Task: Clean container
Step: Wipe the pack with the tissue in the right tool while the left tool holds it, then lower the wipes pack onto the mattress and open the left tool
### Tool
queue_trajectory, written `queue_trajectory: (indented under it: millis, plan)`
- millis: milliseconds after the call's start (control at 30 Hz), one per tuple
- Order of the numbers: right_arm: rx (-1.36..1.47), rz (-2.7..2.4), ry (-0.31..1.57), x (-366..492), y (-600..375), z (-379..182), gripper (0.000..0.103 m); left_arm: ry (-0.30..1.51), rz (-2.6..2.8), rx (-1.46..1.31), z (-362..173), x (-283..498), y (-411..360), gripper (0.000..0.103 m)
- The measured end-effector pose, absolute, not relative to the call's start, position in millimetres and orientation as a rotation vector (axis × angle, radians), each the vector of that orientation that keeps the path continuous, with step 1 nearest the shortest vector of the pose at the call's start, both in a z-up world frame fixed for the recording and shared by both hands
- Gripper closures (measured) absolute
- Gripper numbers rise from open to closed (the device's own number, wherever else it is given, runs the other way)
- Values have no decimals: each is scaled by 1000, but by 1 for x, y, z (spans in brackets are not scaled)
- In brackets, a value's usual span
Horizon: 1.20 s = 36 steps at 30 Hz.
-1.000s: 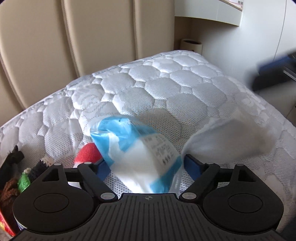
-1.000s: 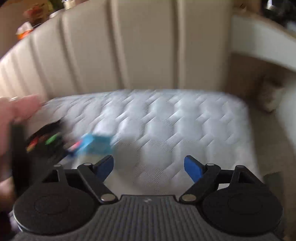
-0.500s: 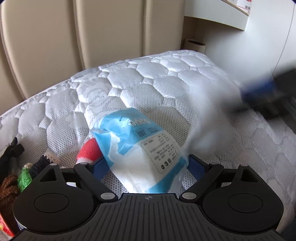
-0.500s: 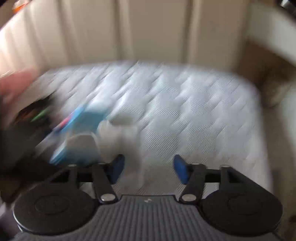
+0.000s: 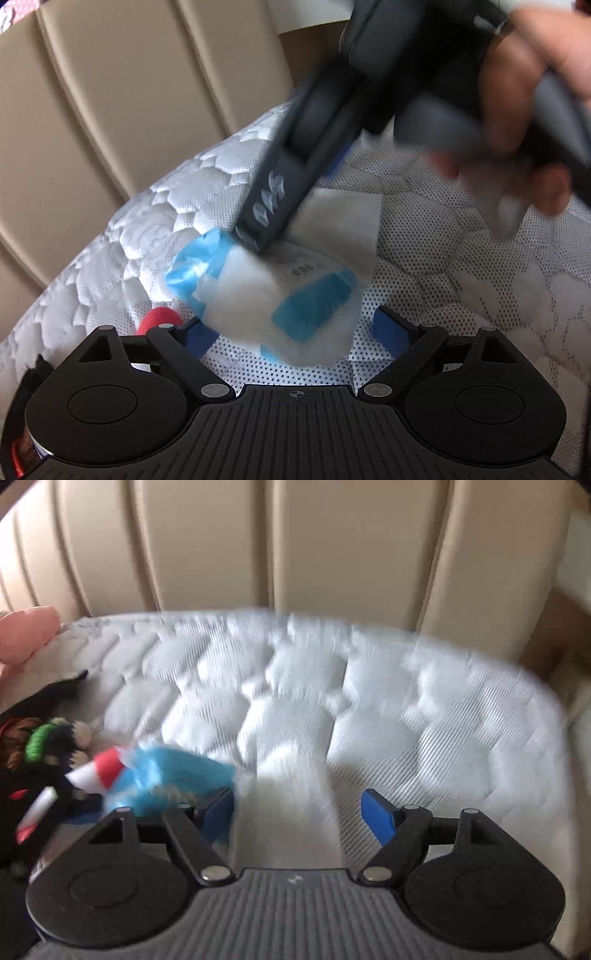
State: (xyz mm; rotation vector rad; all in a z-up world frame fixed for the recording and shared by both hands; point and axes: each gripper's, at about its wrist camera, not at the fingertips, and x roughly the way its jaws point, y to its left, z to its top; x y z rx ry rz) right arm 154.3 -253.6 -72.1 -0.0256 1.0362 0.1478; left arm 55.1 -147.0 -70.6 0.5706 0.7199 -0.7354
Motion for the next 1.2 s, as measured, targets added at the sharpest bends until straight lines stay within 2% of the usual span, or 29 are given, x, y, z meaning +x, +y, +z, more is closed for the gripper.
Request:
queue_trajectory:
  millis: [33, 67, 100, 133, 300, 400, 500, 733, 867, 1000, 1200]
  plan:
    - [0, 148, 1027, 152, -259, -77, 32, 733, -733, 556, -72, 58, -147, 9]
    - [-16, 141, 1006, 148, -261, -78, 52, 730, -732, 538, -72, 60, -147, 9]
    - [-38, 132, 998, 146, -263, -74, 78, 718, -731, 533, -71, 60, -147, 9]
    - [-5, 121, 982, 145, -269, -65, 96, 699, -727, 536, -71, 60, -148, 9]
    - [286, 242, 848, 129, -286, -13, 96, 576, -754, 554, -65, 46, -154, 8]
    - [382, 391, 895, 124, -268, -10, 96, 548, -769, 594, -66, 39, -160, 8]
    - [296, 381, 997, 122, -251, -26, 96, 561, -781, 617, -69, 38, -161, 7]
    - [197, 130, 944, 107, -279, -14, 95, 571, -822, 616, -58, 27, -153, 7]
    - [224, -12, 982, 101, -315, -27, 95, 613, -826, 581, -35, 20, -142, 7]
    - [219, -108, 930, 91, -339, -17, 95, 619, -718, 629, -12, 14, -126, 2]
    - [384, 121, 846, 83, -320, 3, 95, 739, -514, 388, 6, 32, -59, 2]
